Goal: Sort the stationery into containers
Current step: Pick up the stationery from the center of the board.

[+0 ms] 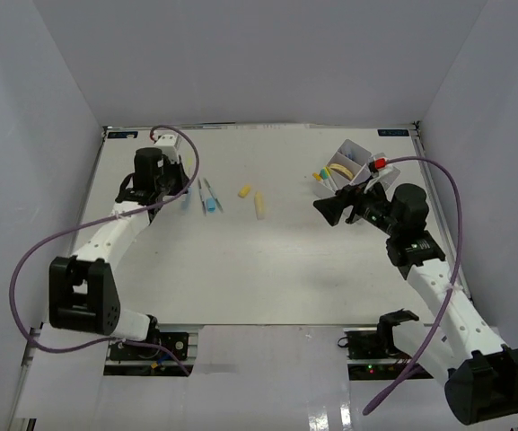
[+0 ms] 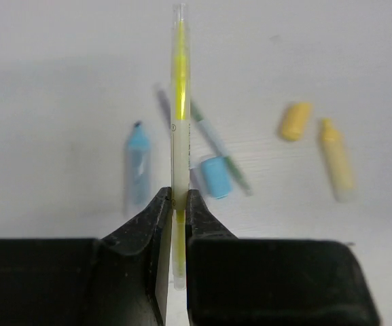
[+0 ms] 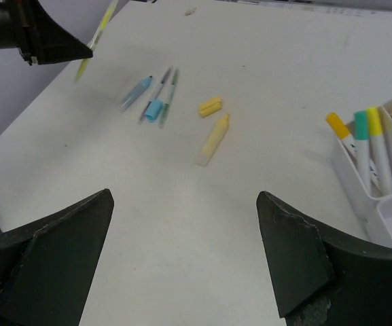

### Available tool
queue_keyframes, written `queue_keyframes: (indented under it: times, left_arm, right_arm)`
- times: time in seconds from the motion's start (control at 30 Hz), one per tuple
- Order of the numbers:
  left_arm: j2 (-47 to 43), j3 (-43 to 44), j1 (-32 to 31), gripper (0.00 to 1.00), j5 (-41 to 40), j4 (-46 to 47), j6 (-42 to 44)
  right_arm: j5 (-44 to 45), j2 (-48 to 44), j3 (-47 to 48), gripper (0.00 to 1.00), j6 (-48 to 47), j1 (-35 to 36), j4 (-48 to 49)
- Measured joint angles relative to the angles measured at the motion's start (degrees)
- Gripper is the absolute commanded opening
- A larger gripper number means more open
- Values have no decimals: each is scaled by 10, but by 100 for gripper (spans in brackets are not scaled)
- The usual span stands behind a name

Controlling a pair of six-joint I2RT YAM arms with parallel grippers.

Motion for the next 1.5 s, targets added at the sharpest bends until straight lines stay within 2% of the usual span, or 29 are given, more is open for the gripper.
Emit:
queue_keyframes:
  times: [0.1,0.27,0.5,0.73,0.83,0.87,0.93,0.97,1.03,1.07,1.17,1.27,1.3,1.4,1.43,1.5]
  left_arm:
    - [-97,-30,-73,9,53,39,27]
    - [-195,-85,-155,9,146,80,58]
    - [-267,-152,-187,10,221,120,78]
    - [-275,-161,-199,11,256,149,76]
    - [-275,-161,-200,11,261,157,73]
    - [-275,-161,-200,11,261,159,71]
    - [-275,-161,-200,12,262,162,66]
    - [-275,-161,-200,12,262,163,64]
    - [-275,-161,-200,13,262,164,60]
    - [-274,-161,-200,14,262,165,59]
    - [-271,-161,-200,17,261,168,55]
    - [-263,-161,-201,32,258,169,53]
    - [-259,-161,-201,45,256,170,51]
    - [-252,-161,-201,69,247,167,42]
    - [-250,-161,-201,85,240,167,35]
    - [-243,-161,-201,98,222,165,26]
  right_arm:
    - [8,20,37,91,18,66,-5]
    - [30,76,108,91,55,162,2]
    - [66,175,188,90,94,231,30]
    - [95,250,245,85,112,279,47]
    - [103,274,258,77,119,292,59]
    - [105,280,260,68,120,294,62]
    - [108,294,265,60,122,300,65]
    - [109,301,268,51,125,301,67]
    - [113,308,269,41,127,304,70]
    - [115,310,269,32,129,305,70]
    - [119,310,269,22,135,305,72]
    - [121,308,269,15,135,311,72]
    - [127,307,269,14,131,312,69]
    - [170,297,269,11,105,309,46]
    - [192,291,269,11,95,305,37]
    - [235,275,267,10,67,294,15]
